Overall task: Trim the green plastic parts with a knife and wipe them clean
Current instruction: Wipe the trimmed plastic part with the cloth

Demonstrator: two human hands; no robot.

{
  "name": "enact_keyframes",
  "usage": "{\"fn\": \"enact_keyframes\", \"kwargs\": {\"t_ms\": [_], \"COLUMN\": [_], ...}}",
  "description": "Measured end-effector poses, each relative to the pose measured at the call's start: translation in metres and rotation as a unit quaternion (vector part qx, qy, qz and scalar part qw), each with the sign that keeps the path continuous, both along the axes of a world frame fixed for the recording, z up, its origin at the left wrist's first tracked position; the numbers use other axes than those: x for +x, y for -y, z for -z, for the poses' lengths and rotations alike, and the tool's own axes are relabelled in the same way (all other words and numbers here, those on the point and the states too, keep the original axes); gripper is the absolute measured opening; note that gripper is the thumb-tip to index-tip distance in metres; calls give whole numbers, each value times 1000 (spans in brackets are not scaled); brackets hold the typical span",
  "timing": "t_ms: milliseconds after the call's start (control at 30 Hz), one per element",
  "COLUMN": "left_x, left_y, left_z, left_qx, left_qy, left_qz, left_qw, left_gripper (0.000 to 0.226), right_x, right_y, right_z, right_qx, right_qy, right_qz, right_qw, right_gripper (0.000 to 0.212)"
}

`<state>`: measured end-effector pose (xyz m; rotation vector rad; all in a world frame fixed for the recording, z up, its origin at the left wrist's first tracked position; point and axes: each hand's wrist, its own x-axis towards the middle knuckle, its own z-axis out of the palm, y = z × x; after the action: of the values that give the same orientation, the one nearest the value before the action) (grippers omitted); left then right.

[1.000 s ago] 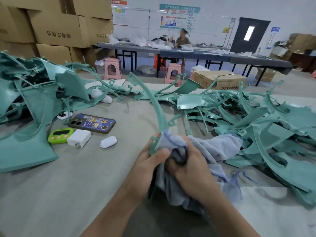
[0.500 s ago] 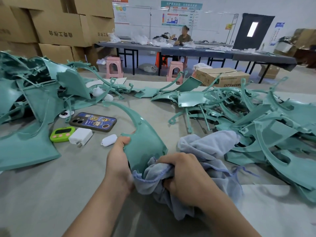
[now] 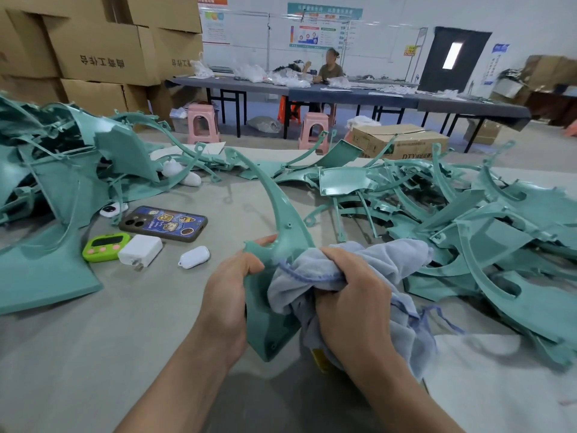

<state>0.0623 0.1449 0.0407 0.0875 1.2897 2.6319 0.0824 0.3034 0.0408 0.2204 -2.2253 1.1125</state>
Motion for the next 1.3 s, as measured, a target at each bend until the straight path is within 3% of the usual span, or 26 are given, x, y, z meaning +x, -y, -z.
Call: {"fn": "enact_keyframes", "kwargs": {"t_ms": [100, 300, 367, 467, 567, 633, 700, 900, 1133, 1300], "left_x": [4, 7, 6, 8, 11, 11, 11, 13, 12, 9], "left_y": [-2, 3, 6, 3, 0, 0, 1, 4, 16, 22], "left_z": [-5, -10, -9, -9, -6, -3, -3, -5, -6, -3], "left_qx": [-72, -105, -142, -195, -262, -306, -330, -361, -364, -354], "left_qy": [-35, -9, 6, 11, 7, 1, -5, -35, -77, -82], "left_qz": [-79, -196, -186, -65, -5, -11, -4, 67, 141, 160], "left_qw": [994, 975, 972, 979, 965, 952, 944, 930, 918, 918], "left_gripper": [52, 45, 35, 24, 22, 18, 12, 27, 31, 31], "right_x": [-2, -11, -9, -5, -1, -1, -3, -16, -42, -50], "right_y": [-1, -22, -31, -33, -31, -29, -28, -37, -58, -65], "right_z": [-4, -18, -22, -24, -23, -21, -19, -14, -19, -16], "right_qx": [-64, -254, -244, -170, -4, 93, 116, 81, -76, -65], "right_qy": [-19, -40, -58, -49, -37, -17, 23, 68, 157, 143], "right_qz": [19, 154, 174, 173, 91, 15, -19, 16, 46, 92], "right_qw": [998, 954, 952, 969, 995, 995, 993, 994, 984, 983], "right_gripper": [42, 24, 23, 36, 59, 54, 39, 27, 15, 11]}}
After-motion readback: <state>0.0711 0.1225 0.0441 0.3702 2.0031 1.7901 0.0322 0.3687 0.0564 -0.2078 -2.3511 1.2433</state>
